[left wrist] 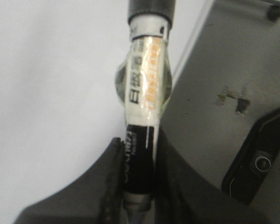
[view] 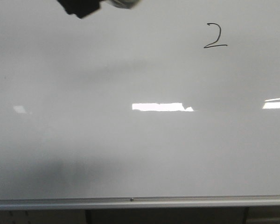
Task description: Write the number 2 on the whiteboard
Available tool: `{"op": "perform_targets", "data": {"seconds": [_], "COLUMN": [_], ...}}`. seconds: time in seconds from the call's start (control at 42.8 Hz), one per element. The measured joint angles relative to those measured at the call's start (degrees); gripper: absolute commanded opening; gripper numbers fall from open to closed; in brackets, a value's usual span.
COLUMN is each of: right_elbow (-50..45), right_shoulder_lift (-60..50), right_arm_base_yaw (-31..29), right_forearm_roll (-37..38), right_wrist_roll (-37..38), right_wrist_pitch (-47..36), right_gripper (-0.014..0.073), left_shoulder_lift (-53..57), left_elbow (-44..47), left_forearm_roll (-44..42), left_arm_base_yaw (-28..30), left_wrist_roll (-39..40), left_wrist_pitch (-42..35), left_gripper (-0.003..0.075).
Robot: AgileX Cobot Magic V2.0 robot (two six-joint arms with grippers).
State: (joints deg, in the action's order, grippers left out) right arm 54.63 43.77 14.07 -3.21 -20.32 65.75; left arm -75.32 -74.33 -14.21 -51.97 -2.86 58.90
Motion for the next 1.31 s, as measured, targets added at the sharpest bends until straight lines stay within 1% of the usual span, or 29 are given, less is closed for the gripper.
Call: {"op": "perform_targets", "data": {"seconds": [0.047, 0.14, 0.327, 0.467, 0.537, 0.63, 0.724, 0.747, 0.794, 0.91, 1.12, 1.214, 1.307], "right_elbow": [0.0, 0.0, -0.2, -0.2, -0.2, -0.2, -0.2, -0.2, -0.2, -0.2, -0.2, -0.2, -0.2], "right_shoulder_lift": [0.0, 0.0, 0.0, 0.0, 0.0, 0.0, 0.0, 0.0, 0.0, 0.0, 0.0, 0.0, 0.0], "right_arm_base_yaw": [0.0, 0.0, 0.0, 0.0, 0.0, 0.0, 0.0, 0.0, 0.0, 0.0, 0.0, 0.0, 0.0], "right_forearm_roll": [0.0, 0.0, 0.0, 0.0, 0.0, 0.0, 0.0, 0.0, 0.1, 0.1, 0.1, 0.1, 0.1], "right_wrist_roll": [0.1, 0.1, 0.1, 0.1, 0.1, 0.1, 0.1, 0.1, 0.1, 0.1, 0.1, 0.1, 0.1], "right_wrist_pitch": [0.0, 0.0, 0.0, -0.3, -0.7, -1.0, -1.2, -1.3, -1.8, -2.3, -2.4, -2.4, -2.4], "right_gripper": [0.0527, 0.0527, 0.0527, 0.0527, 0.0527, 0.0527, 0.0527, 0.0527, 0.0527, 0.0527, 0.0527, 0.0527, 0.0527], "left_shoulder_lift": [1.2, 3.5, 9.3, 11.6, 11.7, 11.3, 9.9, 9.5, 8.3, 4.6, -2.6, -5.2, -7.6], "left_elbow": [0.1, 1.6, 9.4, 17.7, 22.1, 27.8, 32.8, 33.7, 35.5, 37.2, 37.3, 37.3, 37.3], "left_forearm_roll": [-1.3, -2.2, -2.3, -1.9, -0.6, 2.2, 5.3, 5.7, 6.4, 6.9, 6.9, 6.9, 6.9], "left_arm_base_yaw": [3.6, 10.2, 25.5, 36.7, 40.9, 45.7, 48.3, 48.6, 49.0, 49.3, 49.3, 49.3, 49.3], "left_wrist_roll": [3.2, 6.5, 10.8, 14.5, 15.4, 15.9, 16.1, 16.2, 16.2, 16.3, 16.3, 16.3, 16.3], "left_wrist_pitch": [0.0, -0.9, -8.3, -18.7, -24.7, -34.9, -45.1, -46.5, -51.9, -61.2, -73.6, -77.9, -80.4], "left_gripper": [0.005, 0.0049, 0.0049, 0.0049, 0.0049, 0.0049, 0.0049, 0.0049, 0.0049, 0.0049, 0.005, 0.0053, 0.0054]}}
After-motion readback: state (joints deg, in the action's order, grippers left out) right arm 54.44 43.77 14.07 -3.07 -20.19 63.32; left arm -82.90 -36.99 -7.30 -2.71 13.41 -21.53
